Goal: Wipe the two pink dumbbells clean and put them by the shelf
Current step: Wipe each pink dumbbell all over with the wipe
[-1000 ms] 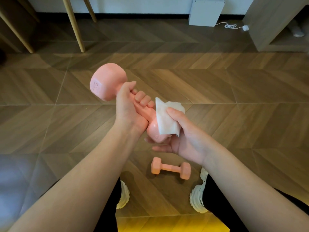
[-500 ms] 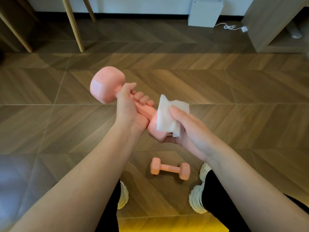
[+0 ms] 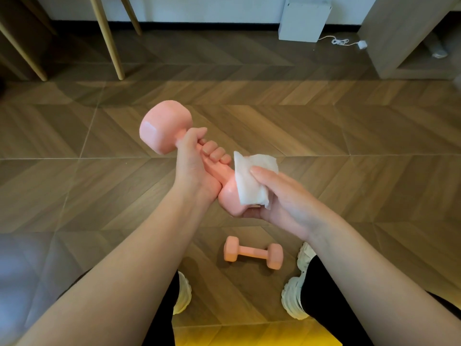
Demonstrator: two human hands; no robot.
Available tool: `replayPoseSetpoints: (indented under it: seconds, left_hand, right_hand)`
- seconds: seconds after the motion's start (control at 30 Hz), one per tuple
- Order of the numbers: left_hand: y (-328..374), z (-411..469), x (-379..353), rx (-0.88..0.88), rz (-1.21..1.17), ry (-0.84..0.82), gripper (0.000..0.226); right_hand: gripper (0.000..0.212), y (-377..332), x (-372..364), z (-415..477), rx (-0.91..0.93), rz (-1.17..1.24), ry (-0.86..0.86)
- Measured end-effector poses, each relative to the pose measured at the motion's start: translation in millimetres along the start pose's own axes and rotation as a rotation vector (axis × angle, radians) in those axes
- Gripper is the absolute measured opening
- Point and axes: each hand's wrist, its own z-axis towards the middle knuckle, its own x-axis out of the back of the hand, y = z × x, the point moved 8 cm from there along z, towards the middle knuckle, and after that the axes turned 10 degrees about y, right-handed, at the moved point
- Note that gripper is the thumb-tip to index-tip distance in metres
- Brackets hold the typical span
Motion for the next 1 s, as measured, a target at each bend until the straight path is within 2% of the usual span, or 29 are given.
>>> replayPoseSetpoints:
  seconds: [0.13,0.23,0.33,0.43,0.57,0.7,0.77,0.9,1.0]
  left_hand:
    - [4,-1,-1,-0.014,-0.003,-0.004,0.034]
    - [4,1,2,-0.013,0.015,0.005,0.034]
    - [1,0,1,0.009,-0.007,0.005,0.034]
    - [1,-1,-2,0.008,-0.031,-0.002,0.034]
    - [3,-3,-4,0.006,0.002,-0.035,0.034]
    - [6,-5,-8,-0.035,0.072,-0.103,0.035]
    - [7,-7,-10,-0.061,0.121,-0.133,0.035]
    - [12,-8,-14,-0.072,0.121,-0.173,0.035]
    - [16,-8,-15,-0.040,0.042,-0.195,0.036]
  right_hand:
    - [0.050,0,-3,0,0.041,-0.017,-0.057]
    - [0.054,0,-1,2,0.102,-0.140,0.090]
    - [0.045,1,3,3,0.124,-0.165,0.230]
    - [0.030,-1,6,3,0.092,-0.124,0.256]
    - [0.027,-2,4,-1,-0.002,0.061,0.127]
    - [0.056,14,-2,-4,-0.183,0.111,-0.011]
    - [0.062,20,-4,-7,-0.246,0.100,-0.054]
    - [0.055,12,-10,-10,-0.177,0.181,-0.152]
    - [0.054,10,-4,-8,-0.146,0.192,-0.109]
